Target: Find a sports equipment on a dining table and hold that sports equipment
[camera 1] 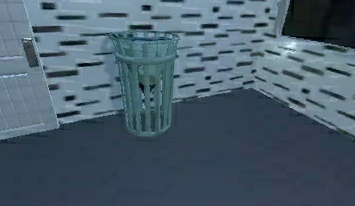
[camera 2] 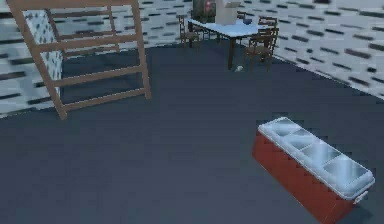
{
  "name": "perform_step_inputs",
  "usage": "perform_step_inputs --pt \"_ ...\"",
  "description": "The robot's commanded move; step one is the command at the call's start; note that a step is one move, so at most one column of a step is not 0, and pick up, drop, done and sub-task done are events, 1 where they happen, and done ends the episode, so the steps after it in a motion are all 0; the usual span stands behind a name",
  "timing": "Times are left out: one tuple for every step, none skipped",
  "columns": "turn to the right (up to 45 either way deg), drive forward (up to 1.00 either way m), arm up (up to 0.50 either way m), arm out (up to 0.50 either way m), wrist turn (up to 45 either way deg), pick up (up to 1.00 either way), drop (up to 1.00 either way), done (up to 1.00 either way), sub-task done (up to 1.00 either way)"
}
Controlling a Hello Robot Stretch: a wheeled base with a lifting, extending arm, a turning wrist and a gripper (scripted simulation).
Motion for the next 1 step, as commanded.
perform_step_inputs --pt "0.0 0.4 0.0 0.0 0.0 0.0 0.0 0.0 0.0"
